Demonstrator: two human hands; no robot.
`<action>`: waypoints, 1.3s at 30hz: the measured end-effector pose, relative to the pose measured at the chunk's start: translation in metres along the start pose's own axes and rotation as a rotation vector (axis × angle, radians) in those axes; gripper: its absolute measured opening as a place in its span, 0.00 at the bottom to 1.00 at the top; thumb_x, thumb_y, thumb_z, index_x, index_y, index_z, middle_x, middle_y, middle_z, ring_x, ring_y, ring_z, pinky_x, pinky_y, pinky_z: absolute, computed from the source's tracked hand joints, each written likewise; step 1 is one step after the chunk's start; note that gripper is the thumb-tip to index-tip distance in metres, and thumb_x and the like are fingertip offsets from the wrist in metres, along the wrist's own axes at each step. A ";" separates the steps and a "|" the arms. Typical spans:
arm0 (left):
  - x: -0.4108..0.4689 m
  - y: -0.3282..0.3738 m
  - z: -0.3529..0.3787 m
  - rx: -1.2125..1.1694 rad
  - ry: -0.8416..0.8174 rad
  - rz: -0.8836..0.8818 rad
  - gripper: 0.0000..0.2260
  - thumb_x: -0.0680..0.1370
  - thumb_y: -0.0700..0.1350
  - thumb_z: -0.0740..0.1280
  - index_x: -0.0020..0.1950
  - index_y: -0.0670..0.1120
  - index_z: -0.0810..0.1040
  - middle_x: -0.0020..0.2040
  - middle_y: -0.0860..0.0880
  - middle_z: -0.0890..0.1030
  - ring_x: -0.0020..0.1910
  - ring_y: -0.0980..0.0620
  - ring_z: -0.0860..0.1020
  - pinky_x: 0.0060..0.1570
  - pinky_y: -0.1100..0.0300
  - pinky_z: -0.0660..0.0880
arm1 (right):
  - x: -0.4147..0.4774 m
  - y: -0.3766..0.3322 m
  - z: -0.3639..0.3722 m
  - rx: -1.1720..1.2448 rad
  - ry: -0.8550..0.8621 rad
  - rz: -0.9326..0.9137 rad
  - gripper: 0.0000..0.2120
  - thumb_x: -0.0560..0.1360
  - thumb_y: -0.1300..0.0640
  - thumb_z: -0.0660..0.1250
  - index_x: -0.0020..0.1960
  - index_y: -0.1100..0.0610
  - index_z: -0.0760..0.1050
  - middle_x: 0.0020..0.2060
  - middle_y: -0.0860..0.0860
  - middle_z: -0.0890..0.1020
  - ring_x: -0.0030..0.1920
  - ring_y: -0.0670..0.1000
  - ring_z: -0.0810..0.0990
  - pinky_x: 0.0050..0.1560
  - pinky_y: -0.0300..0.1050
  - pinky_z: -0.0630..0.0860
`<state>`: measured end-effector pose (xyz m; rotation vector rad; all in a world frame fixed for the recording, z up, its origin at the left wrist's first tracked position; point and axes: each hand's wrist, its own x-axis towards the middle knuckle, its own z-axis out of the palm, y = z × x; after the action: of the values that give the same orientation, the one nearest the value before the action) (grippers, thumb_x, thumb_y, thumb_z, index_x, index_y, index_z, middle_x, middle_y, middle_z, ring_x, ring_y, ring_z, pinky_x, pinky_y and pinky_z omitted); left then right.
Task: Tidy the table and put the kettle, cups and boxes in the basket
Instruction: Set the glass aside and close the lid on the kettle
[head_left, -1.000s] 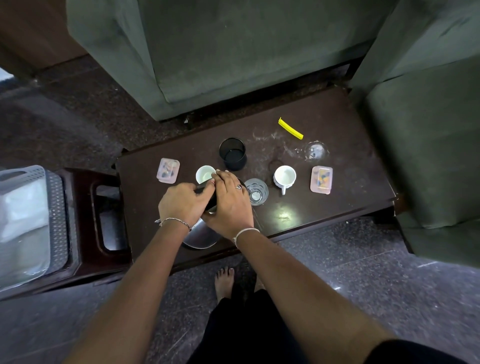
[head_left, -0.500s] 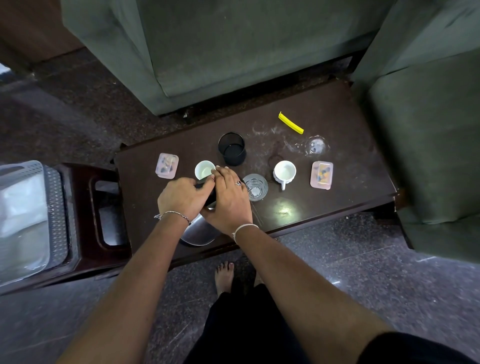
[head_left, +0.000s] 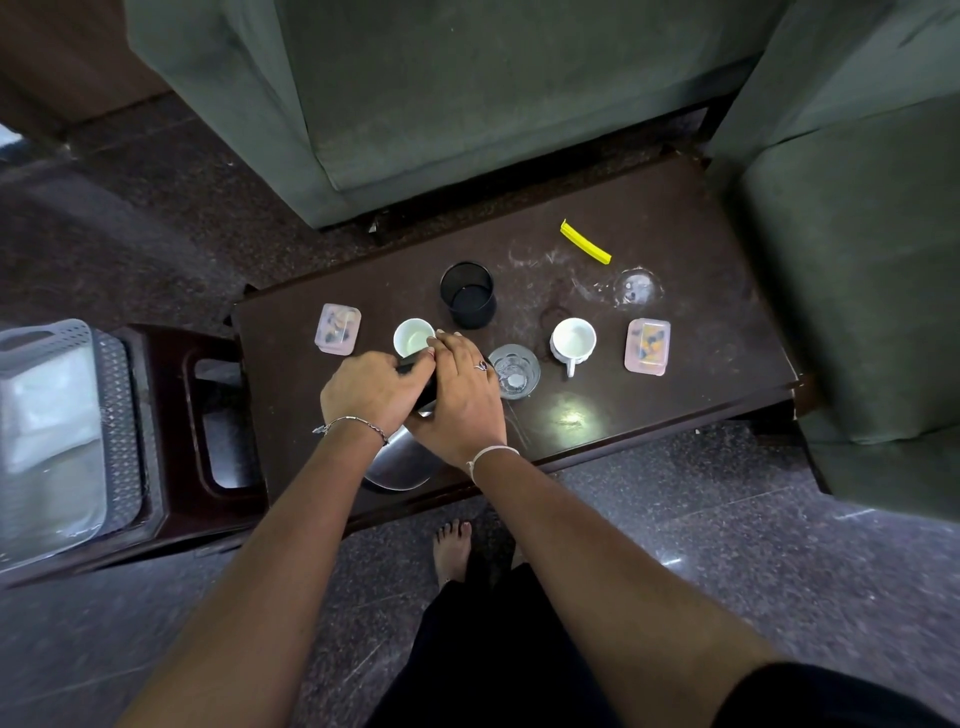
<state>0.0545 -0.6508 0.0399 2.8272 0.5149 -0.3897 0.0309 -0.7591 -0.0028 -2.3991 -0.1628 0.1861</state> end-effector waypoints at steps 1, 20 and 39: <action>0.000 0.000 0.000 0.000 0.003 0.002 0.26 0.70 0.69 0.56 0.27 0.49 0.72 0.26 0.54 0.71 0.32 0.47 0.74 0.33 0.59 0.67 | 0.000 0.000 0.000 -0.002 -0.002 0.001 0.38 0.66 0.43 0.69 0.71 0.59 0.65 0.72 0.53 0.67 0.75 0.53 0.61 0.70 0.54 0.64; 0.001 -0.002 -0.007 0.054 -0.004 0.002 0.27 0.69 0.70 0.54 0.29 0.48 0.75 0.27 0.53 0.73 0.30 0.50 0.73 0.32 0.60 0.66 | -0.002 -0.005 0.002 0.015 0.008 0.020 0.39 0.66 0.42 0.70 0.71 0.58 0.65 0.72 0.52 0.67 0.75 0.51 0.61 0.71 0.51 0.63; 0.004 0.002 -0.007 0.096 -0.021 0.008 0.28 0.68 0.71 0.52 0.30 0.48 0.76 0.29 0.53 0.76 0.33 0.49 0.75 0.32 0.60 0.66 | -0.002 -0.002 0.000 0.051 0.034 0.022 0.38 0.67 0.43 0.71 0.71 0.59 0.65 0.72 0.53 0.68 0.75 0.52 0.61 0.72 0.53 0.63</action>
<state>0.0605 -0.6493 0.0460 2.9123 0.4932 -0.4542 0.0285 -0.7575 -0.0013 -2.3523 -0.1148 0.1575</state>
